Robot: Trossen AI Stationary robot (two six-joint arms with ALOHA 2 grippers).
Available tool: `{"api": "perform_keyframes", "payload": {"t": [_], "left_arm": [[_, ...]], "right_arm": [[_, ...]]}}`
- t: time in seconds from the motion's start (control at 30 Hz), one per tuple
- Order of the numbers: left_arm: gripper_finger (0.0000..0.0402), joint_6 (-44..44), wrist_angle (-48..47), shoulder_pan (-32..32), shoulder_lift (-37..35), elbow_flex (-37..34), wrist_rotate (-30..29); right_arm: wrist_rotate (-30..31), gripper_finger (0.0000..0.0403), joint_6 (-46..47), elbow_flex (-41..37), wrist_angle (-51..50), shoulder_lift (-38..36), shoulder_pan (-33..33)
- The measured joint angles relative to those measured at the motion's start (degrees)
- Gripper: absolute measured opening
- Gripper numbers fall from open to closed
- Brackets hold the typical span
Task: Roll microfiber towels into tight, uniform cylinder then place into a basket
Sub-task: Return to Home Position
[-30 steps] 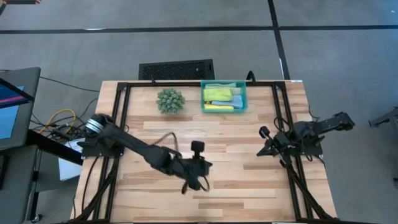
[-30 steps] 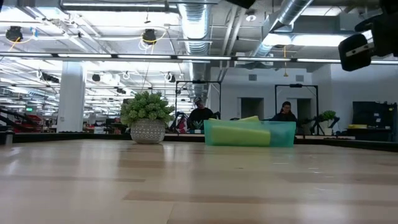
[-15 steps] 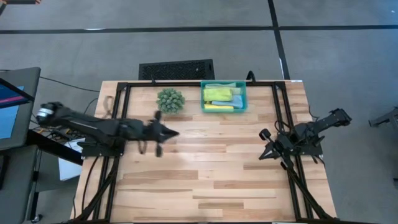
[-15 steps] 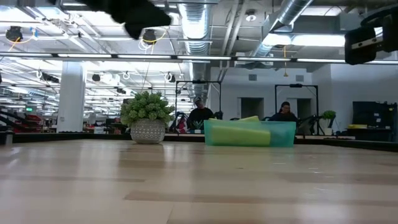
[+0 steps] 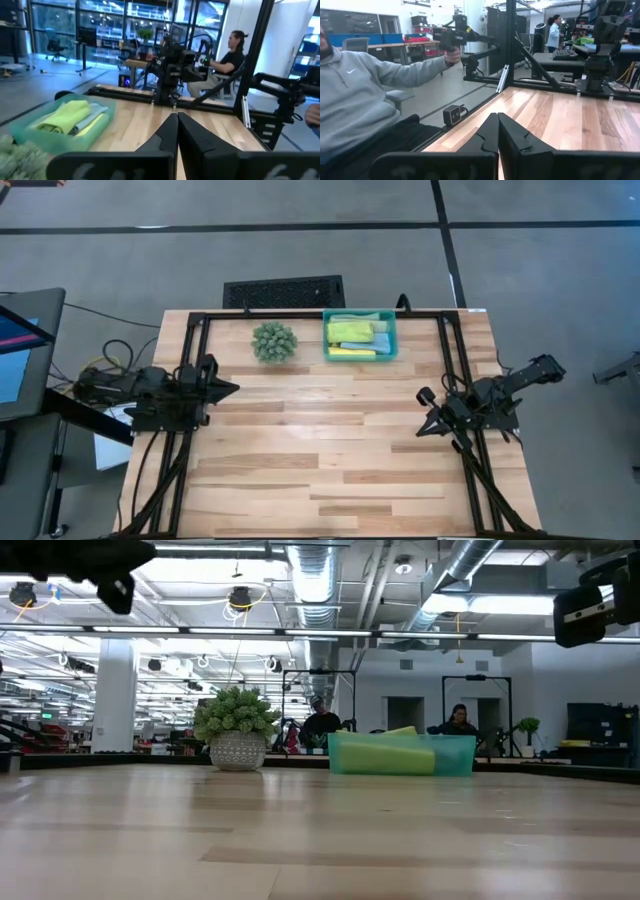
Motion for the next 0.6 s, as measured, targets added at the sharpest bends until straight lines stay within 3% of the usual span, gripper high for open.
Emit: {"api": "perform_keyframes", "payload": {"t": [0.1, 0.27, 0.43, 0.6], "left_arm": [[0.0, 0.33, -0.84, 0.0, -5.07, -3.1, -0.07], [0.0, 2.34, -1.34, -0.09, -3.76, -4.71, 0.15], [0.0, 4.82, -1.55, -0.07, -4.96, -5.38, -0.01], [0.0, 5.46, -1.64, 0.45, -4.89, -6.18, -1.81]], "right_arm": [[0.01, 0.0024, 0.0, 0.01, 0.0, 0.0, 0.0], [-0.07, 0.0021, -0.75, 0.17, -0.49, 0.01, -0.01], [-1.42, 0.0016, -0.84, 3.32, -10.42, 0.02, 0.0], [-1.28, 0.0019, -1.17, 3.51, -11.13, 0.0, -0.83]]}}
